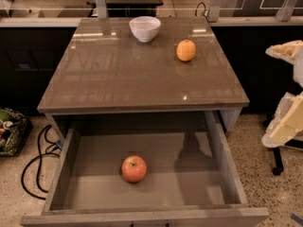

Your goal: Pick apple from top drawer and place on counter

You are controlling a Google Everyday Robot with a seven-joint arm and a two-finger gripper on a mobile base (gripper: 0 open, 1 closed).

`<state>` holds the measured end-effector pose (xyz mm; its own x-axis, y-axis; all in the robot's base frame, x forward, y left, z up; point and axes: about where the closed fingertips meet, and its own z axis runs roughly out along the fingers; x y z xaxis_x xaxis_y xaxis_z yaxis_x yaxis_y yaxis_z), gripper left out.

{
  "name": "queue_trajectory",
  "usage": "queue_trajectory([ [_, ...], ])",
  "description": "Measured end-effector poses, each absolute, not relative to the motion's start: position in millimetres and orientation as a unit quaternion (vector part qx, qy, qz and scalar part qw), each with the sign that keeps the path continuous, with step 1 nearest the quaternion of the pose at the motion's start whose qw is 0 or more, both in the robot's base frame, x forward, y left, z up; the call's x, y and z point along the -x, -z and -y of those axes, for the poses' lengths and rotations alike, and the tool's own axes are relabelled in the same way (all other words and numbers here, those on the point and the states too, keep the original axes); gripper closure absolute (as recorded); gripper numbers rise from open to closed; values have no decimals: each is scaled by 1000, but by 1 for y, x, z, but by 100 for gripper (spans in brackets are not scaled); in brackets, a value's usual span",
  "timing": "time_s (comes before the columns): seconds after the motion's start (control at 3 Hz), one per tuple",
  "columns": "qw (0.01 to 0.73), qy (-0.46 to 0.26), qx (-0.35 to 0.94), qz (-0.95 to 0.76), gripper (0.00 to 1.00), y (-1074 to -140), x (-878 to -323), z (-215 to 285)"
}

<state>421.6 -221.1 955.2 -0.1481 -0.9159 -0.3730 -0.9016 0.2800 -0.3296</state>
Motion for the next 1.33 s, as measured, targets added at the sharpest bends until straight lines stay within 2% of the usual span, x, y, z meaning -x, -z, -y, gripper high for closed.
queue_trajectory([
  [1.0,356,-90,567,-737,0,-857,-408,215],
  [1.33,356,-90,567,-737,0,-857,-408,215],
])
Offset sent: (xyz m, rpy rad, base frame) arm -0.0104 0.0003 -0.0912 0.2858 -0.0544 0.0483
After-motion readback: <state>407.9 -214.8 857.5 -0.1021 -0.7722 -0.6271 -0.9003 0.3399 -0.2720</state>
